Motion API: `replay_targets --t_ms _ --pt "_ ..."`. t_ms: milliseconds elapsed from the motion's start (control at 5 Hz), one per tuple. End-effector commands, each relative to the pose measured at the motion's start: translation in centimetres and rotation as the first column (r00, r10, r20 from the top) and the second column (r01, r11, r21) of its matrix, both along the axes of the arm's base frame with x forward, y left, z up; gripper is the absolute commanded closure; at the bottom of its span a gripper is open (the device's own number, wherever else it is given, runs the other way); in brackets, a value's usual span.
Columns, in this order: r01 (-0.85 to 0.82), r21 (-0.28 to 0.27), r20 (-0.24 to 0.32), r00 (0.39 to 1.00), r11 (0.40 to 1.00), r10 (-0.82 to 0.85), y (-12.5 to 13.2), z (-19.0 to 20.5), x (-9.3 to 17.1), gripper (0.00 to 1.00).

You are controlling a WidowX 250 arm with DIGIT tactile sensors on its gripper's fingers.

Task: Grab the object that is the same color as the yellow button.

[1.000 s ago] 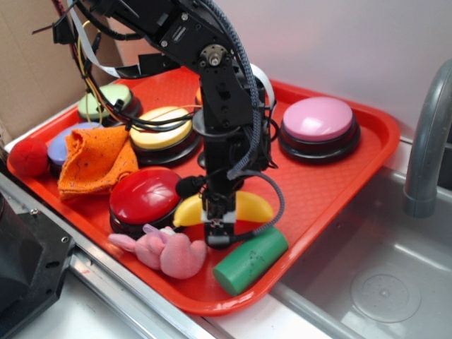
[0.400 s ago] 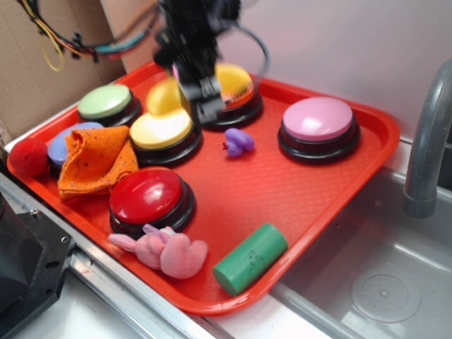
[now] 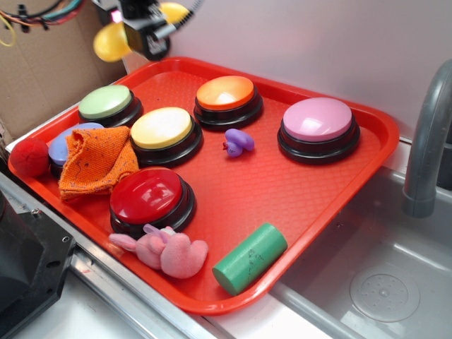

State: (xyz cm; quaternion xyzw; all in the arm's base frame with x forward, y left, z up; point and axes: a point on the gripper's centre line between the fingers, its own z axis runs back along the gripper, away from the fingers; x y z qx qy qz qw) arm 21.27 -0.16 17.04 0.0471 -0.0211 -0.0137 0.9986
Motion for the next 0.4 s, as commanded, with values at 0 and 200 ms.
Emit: replay_targets --t_ms 0,200 --pt "-0.142 0.036 0.086 0.987 0.989 0.139 2.11 0.57 -1.12 1.00" --pt "-0.176 0.048 0.062 0.983 0.983 0.173 2.25 0.15 -0.74 1.00"
